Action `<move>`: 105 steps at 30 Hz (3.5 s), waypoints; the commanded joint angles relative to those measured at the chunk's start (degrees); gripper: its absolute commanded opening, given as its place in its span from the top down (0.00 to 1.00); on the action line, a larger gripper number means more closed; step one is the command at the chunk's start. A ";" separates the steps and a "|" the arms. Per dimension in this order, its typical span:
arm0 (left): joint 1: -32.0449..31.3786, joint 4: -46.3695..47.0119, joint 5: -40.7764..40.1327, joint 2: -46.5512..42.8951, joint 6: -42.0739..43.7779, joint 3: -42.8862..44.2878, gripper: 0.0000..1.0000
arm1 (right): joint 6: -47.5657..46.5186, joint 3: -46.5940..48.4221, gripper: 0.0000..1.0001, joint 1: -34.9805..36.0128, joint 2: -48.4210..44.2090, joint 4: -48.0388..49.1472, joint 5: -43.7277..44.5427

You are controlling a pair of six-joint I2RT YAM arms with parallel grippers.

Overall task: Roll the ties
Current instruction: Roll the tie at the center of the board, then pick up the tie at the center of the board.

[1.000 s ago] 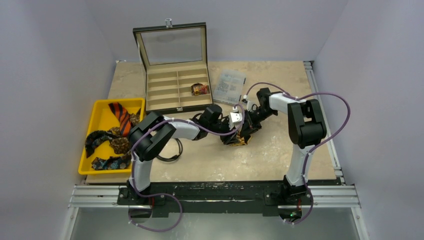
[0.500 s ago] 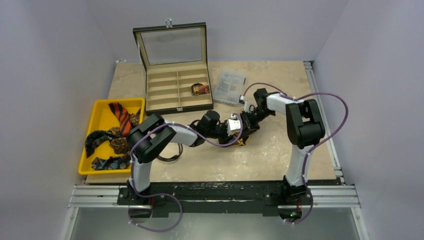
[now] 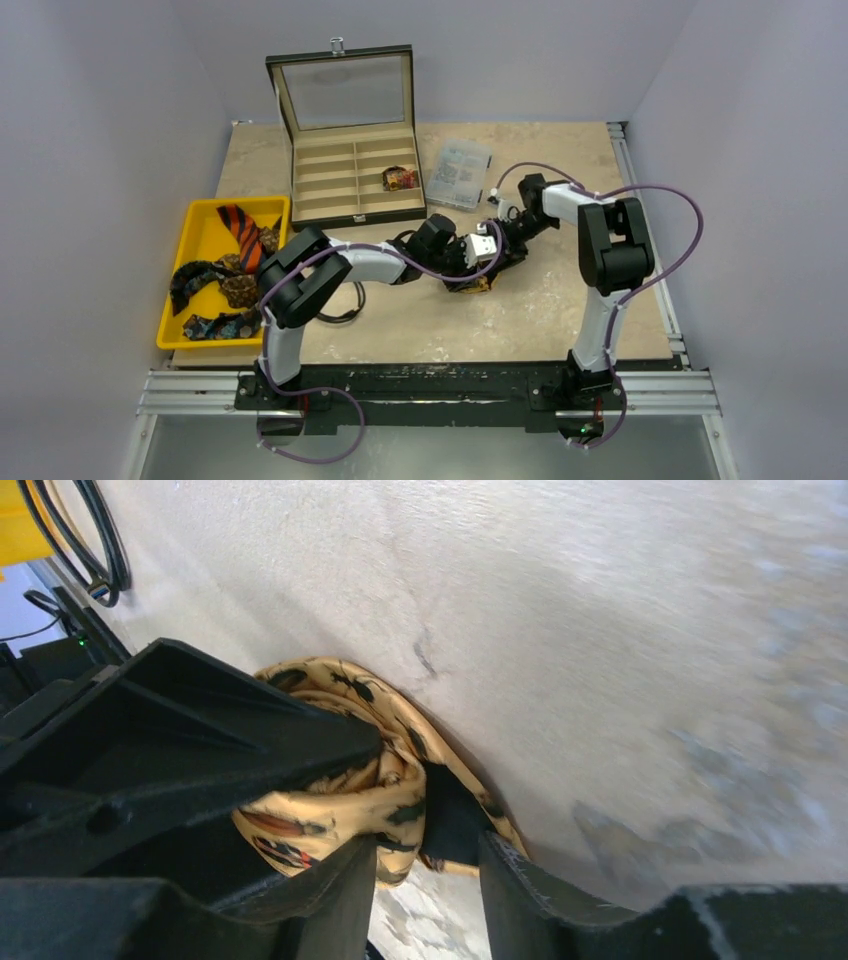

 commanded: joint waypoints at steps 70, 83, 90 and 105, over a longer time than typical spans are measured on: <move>7.16 -9.57 11.01 -21.31 1.83 -4.07 0.00 | 1.09 -9.28 1.00 -3.41 -5.39 10.71 -16.80; 2.88 10.37 9.56 -7.00 1.15 -6.33 0.00 | 1.66 -10.03 1.00 -3.37 -4.81 11.38 -18.61; 1.64 11.78 6.03 -1.31 3.34 -5.85 0.05 | 0.40 -9.02 1.00 -3.40 -4.19 9.42 -18.97; 0.63 7.78 7.92 -1.63 9.37 -7.49 0.83 | -0.32 -8.87 1.00 -3.38 -4.44 8.58 -21.43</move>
